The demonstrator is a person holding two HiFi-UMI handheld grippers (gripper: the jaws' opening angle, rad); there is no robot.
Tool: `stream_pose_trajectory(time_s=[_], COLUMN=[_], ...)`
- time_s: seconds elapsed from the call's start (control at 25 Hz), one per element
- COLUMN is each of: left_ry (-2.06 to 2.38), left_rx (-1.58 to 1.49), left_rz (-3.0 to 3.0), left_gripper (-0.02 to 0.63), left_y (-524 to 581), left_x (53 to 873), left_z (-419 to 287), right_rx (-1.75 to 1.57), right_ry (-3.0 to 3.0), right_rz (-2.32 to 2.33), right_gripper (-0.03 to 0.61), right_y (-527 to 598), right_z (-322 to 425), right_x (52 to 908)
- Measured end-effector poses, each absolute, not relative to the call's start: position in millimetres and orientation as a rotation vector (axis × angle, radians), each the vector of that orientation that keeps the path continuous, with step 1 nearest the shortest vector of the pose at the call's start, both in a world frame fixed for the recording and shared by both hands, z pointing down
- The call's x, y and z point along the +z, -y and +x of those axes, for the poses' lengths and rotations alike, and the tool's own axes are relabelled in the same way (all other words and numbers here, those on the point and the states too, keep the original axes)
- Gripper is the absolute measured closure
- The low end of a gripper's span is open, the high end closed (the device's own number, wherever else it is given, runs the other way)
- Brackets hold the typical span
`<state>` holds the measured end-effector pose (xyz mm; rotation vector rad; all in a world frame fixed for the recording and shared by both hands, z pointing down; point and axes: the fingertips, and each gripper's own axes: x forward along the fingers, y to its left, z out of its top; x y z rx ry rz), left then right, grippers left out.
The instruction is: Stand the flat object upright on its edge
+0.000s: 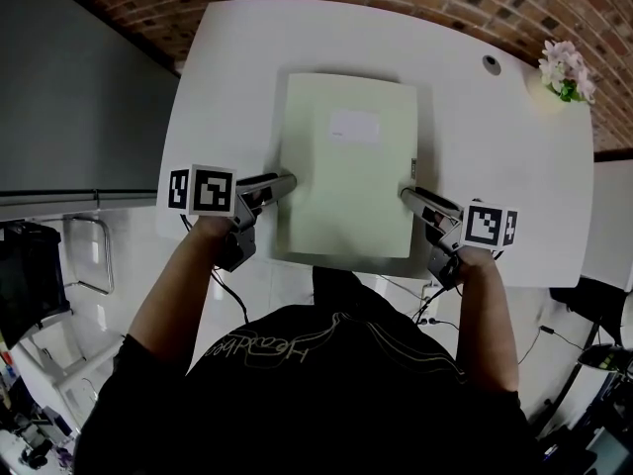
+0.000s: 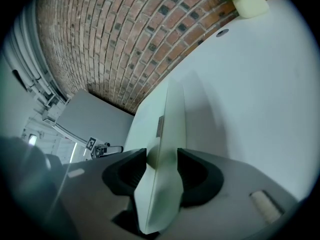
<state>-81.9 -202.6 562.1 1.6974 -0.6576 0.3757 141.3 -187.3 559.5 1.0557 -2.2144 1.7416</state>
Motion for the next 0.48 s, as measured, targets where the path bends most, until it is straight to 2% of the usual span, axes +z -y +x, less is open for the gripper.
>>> stream_pose_trajectory(time_s=[0.48], left_ry=[0.653], left_rx=[0.441], left_rz=[1.665], left_gripper=[0.397], left_y=[203.1], left_x=[566.0], left_z=[-79.5], right_rx=[1.73], right_ry=[2.175], right_rz=[1.009], right_gripper=[0.397], right_y=[188.9], right_z=[141.0], right_x=[563.4])
